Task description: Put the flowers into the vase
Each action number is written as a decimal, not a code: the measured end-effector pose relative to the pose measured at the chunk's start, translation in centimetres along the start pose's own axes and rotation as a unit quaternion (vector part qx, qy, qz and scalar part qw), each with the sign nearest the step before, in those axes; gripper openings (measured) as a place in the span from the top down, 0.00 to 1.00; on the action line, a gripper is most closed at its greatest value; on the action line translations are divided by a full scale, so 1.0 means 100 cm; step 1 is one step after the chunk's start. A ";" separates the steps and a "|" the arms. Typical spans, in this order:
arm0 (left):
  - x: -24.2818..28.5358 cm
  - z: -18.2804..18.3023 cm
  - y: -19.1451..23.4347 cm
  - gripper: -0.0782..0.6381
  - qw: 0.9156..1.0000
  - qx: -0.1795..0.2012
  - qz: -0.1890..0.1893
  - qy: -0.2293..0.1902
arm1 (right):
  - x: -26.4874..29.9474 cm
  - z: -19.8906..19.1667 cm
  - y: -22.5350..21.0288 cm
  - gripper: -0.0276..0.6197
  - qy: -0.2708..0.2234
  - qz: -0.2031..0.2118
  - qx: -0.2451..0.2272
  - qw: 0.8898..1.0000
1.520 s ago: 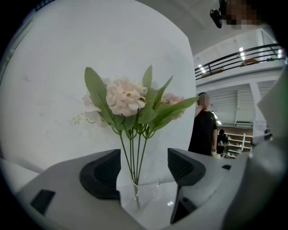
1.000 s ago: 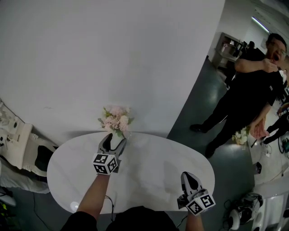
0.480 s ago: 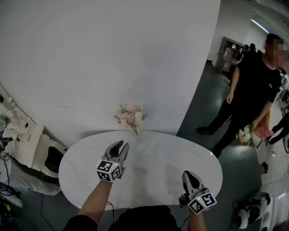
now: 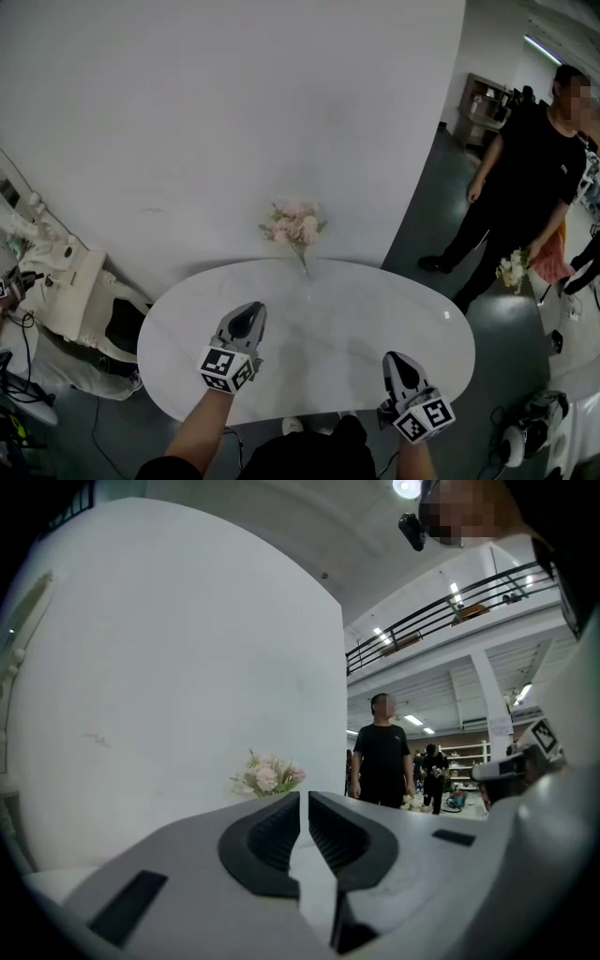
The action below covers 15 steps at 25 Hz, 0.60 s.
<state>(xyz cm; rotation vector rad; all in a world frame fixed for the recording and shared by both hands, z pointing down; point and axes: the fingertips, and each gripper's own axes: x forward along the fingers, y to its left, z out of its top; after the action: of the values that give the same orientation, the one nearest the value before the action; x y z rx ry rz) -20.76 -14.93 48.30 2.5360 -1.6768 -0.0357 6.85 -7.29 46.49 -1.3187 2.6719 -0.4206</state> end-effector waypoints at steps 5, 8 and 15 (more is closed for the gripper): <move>-0.031 0.005 -0.006 0.85 1.000 -0.001 0.017 -0.008 | -0.005 0.004 0.006 0.92 -0.001 0.014 -0.003 1.000; -0.047 0.007 -0.010 0.85 0.999 -0.005 0.036 -0.012 | -0.002 0.008 0.004 0.92 -0.004 0.028 -0.004 1.000; -0.056 0.009 -0.046 0.85 0.997 -0.012 0.068 -0.028 | -0.019 0.032 -0.017 0.92 -0.005 0.059 -0.017 0.998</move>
<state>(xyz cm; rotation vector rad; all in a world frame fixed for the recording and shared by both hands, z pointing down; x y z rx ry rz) -18.87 -8.05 46.71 2.4192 -1.8546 -0.1174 10.01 -7.38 43.98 -1.1608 2.7415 -0.3542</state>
